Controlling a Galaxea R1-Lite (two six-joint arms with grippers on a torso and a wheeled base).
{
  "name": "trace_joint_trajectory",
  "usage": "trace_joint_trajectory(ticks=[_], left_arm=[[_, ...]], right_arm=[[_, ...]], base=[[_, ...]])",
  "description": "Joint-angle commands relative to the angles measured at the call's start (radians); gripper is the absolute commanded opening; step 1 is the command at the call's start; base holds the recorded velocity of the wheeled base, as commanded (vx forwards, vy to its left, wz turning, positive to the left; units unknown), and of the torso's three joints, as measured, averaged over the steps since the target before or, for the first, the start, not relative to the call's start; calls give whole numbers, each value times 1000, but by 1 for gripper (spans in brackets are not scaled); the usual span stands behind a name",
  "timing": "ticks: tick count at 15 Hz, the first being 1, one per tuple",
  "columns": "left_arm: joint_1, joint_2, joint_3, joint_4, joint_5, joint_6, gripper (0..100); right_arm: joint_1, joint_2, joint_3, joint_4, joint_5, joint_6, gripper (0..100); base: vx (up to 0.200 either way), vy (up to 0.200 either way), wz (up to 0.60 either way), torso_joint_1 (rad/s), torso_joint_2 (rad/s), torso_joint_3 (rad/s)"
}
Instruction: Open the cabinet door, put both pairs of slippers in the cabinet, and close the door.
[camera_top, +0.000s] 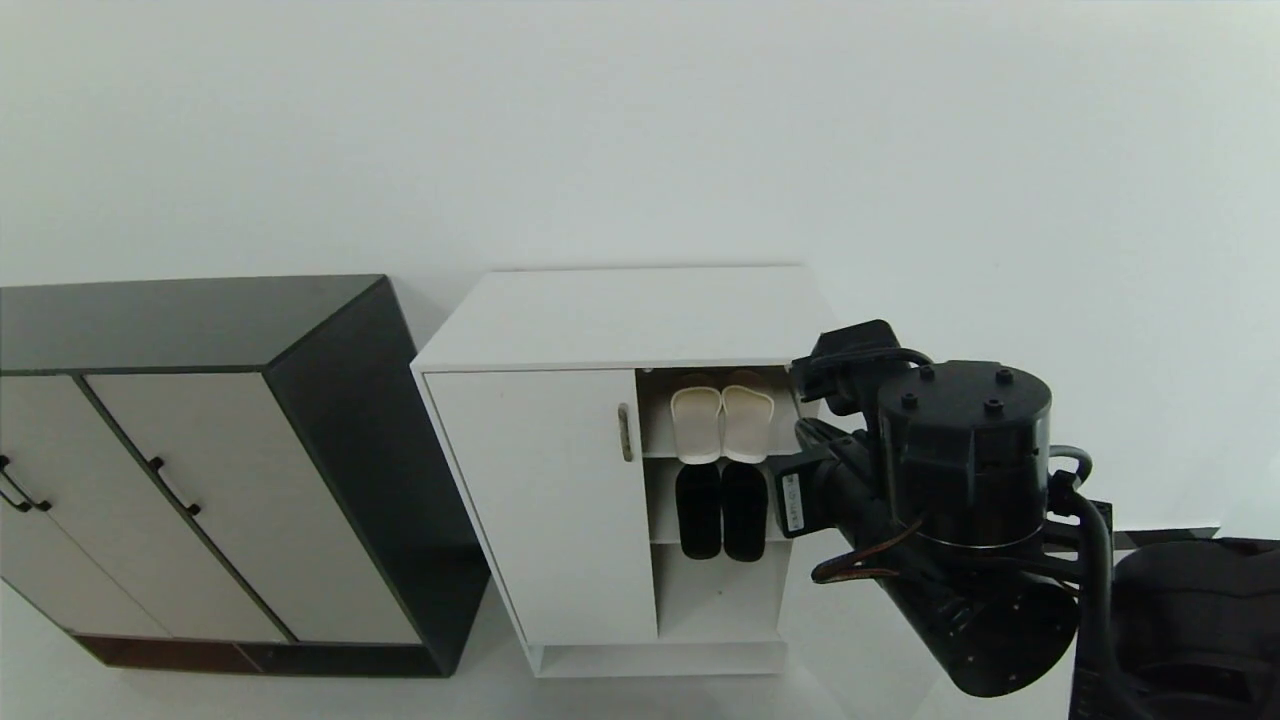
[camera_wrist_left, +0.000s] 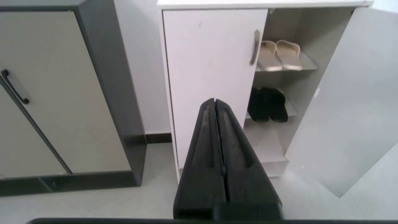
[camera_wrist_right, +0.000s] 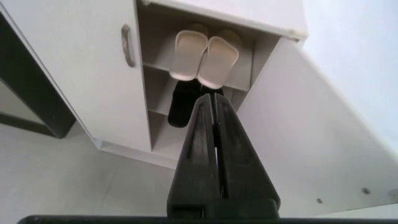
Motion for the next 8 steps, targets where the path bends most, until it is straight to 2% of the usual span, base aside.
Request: trace_joint_trajectory(ticks=[1,4,8], left_arm=[[0,1,0,0,0,-1,0],[0,1,0,0,0,-1,0],[0,1,0,0,0,-1,0]], right_arm=[[-4,1,3,0,0,0,0],[-8,2,4,0,1,0,0],[-11,2,7,0,1,0,0]], base=[[0,0,0,237,-540,-295],[0,0,0,90,-196,-108],[0,0,0,8,-14,-9]])
